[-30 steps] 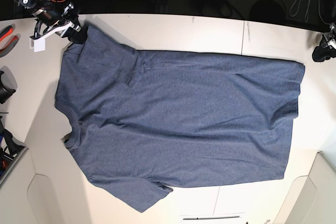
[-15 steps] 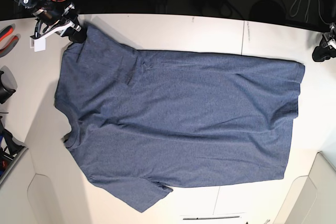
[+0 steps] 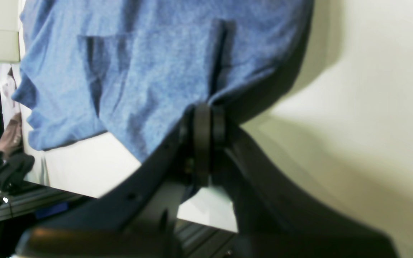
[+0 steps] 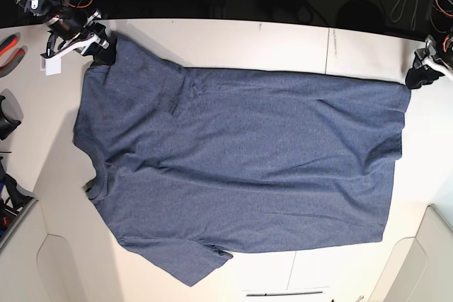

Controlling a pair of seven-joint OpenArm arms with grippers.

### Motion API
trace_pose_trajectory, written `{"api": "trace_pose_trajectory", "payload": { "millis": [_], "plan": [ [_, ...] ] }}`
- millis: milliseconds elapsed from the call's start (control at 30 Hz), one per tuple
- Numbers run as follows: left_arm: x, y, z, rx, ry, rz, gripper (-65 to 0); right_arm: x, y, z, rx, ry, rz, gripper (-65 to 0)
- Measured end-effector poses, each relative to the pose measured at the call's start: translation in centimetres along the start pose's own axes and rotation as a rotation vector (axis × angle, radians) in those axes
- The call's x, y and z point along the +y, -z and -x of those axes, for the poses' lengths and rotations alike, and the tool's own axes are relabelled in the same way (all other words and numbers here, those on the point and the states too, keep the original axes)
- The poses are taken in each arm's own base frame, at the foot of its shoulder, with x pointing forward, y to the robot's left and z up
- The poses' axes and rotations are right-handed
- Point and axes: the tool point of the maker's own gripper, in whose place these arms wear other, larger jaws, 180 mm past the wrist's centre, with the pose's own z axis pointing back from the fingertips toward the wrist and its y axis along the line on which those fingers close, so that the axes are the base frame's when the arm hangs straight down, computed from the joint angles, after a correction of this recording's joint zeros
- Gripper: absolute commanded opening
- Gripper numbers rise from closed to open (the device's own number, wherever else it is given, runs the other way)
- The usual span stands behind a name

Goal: Layout the t-shirt on the table in an organized manner, then fold the t-shirt properly
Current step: 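Grasp the shirt's collar-side corners with both grippers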

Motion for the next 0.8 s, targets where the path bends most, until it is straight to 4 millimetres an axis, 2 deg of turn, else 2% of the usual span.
{"api": "trace_pose_trajectory", "payload": {
  "millis": [100,167,367,467,567,633,733,800],
  "plan": [
    [-0.6,0.9,-1.8,-0.033,0.004,0.015,-33.2,0.0,0.0,0.0,0.000,0.000,0.000,-65.0],
    [-1.2,1.6,-2.2,-0.025,0.030,0.022,-33.2,0.0,0.0,0.0,0.000,0.000,0.000,-65.0],
    [-3.4,4.4,0.0,0.104,0.164,0.051,-33.2,-0.1,-0.1,-0.1,0.000,-0.002,0.002,-65.0],
    [-3.9,5.6,-0.3,0.114,0.187,0.065,-33.2,-0.1,-0.1,-0.1,-0.001,-0.003,0.001,-65.0],
    [-4.0,5.9,-0.6,0.122,0.197,0.065,-34.1,-0.1,-0.1,-0.1,0.001,-0.002,0.002,-65.0],
    [-3.9,5.8,-0.6,0.120,0.196,0.065,-40.4,-0.1,-0.1,0.0,0.004,-0.002,0.002,-65.0],
    [-3.6,5.7,-0.6,0.129,0.200,0.052,-53.6,-0.1,-0.1,0.0,0.004,-0.003,0.002,-65.0],
    [-3.7,5.6,-0.7,0.125,0.192,0.062,-57.0,-0.1,-0.1,0.0,0.004,-0.003,0.002,-65.0]
  ]
}}
